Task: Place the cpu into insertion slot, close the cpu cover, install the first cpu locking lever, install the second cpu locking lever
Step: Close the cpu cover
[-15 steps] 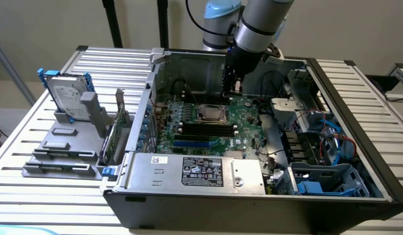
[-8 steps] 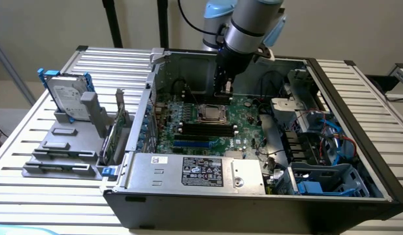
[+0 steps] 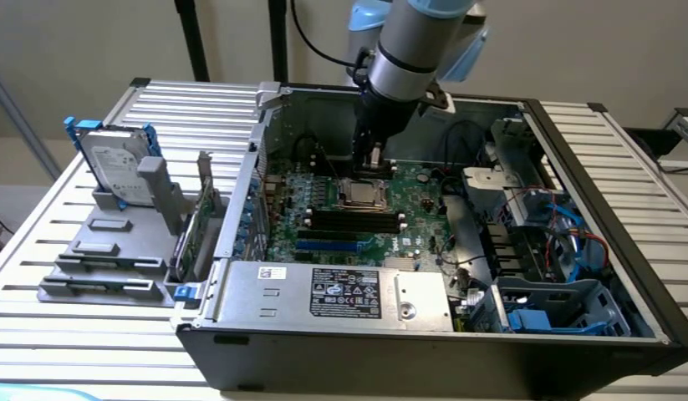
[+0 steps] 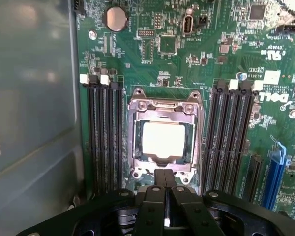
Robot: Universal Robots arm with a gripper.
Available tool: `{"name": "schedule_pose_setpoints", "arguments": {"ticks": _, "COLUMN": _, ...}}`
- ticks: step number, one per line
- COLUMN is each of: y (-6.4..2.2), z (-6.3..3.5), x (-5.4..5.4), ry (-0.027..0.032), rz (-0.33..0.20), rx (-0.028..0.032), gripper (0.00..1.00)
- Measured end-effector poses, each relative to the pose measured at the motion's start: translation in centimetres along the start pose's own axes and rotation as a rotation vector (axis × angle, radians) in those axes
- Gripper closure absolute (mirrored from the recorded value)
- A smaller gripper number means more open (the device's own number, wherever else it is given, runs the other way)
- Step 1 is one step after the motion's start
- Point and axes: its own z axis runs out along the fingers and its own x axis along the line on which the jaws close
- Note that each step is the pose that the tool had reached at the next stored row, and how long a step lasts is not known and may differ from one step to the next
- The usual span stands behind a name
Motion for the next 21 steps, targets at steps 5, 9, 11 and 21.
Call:
{"name": "schedule_pose_setpoints", "arguments": {"ticks": 5, "y": -0.75, "z": 0.98, "x": -0.3, "ry": 0.0002, "rz": -0.001, "rx": 0.0001, "gripper": 0.89}}
{"name": "schedule_pose_setpoints", "arguments": {"ticks": 9, "y": -1.13, "z": 1.78, "x": -0.4, "ry": 0.0006, "rz": -0.001, "rx": -0.0007, "gripper": 0.89}}
{"name": "schedule_pose_setpoints", "arguments": {"ticks": 11, "y": -1.13, "z": 2.15, "x": -0.4, "ry": 0.0013, "rz": -0.001, "rx": -0.0013, "gripper": 0.89}}
{"name": "schedule_pose_setpoints", "arguments": {"ticks": 21, "y": -1.02, "z": 3.98, "x": -0.4, "ry": 0.0025, "rz": -0.001, "rx": -0.0021, "gripper": 0.89}}
